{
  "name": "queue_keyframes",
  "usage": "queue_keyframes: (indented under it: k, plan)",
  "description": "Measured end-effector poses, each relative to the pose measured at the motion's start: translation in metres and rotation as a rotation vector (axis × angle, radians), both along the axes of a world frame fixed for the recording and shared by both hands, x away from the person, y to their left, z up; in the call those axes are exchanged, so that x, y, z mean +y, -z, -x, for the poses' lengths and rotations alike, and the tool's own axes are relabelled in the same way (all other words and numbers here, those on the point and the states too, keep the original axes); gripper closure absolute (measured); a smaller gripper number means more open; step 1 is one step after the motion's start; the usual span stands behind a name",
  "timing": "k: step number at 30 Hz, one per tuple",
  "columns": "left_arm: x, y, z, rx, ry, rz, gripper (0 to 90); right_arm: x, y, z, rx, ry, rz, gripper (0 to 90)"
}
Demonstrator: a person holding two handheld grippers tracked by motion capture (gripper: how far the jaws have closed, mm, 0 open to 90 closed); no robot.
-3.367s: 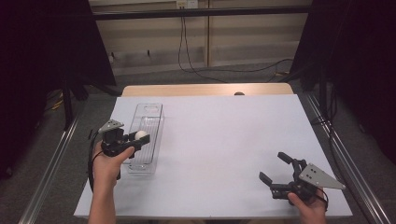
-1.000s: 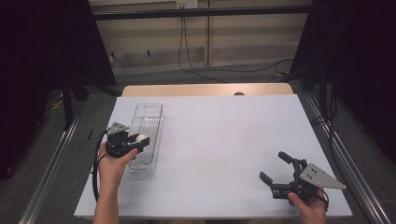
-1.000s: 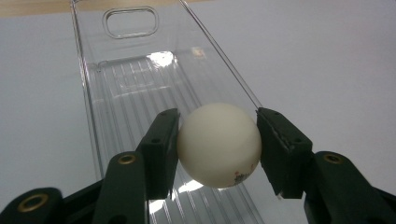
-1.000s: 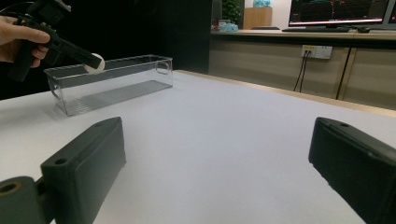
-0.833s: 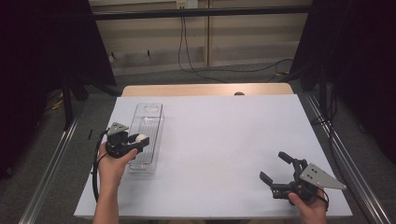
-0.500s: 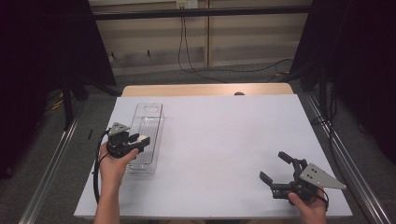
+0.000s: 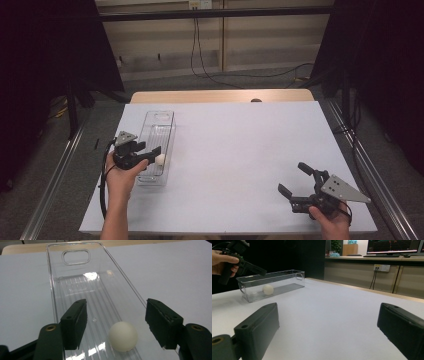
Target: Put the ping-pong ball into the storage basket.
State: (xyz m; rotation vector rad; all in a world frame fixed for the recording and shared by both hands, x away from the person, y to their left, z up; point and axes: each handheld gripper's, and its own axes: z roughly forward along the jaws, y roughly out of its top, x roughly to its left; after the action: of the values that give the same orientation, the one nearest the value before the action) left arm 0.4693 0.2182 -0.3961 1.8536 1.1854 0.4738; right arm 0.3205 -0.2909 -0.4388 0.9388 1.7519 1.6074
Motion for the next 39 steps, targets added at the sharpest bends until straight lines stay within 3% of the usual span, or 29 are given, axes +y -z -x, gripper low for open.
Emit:
queue_keyframes:
  k: [7,24,39]
  plan:
    - [-0.002,0.0,0.002,-0.009,0.006,0.016,28.1,0.0,0.0,0.0,-0.001,0.001,-0.001,3.5]
    - [-0.001,-0.006,0.011,-0.1,-0.011,0.093,14.1,0.0,0.001,0.0,0.004,0.004,-0.003,3.5]
    - [-0.003,-0.007,0.028,-0.174,0.009,0.103,6.9,0.0,0.001,0.0,0.004,0.003,-0.006,3.5]
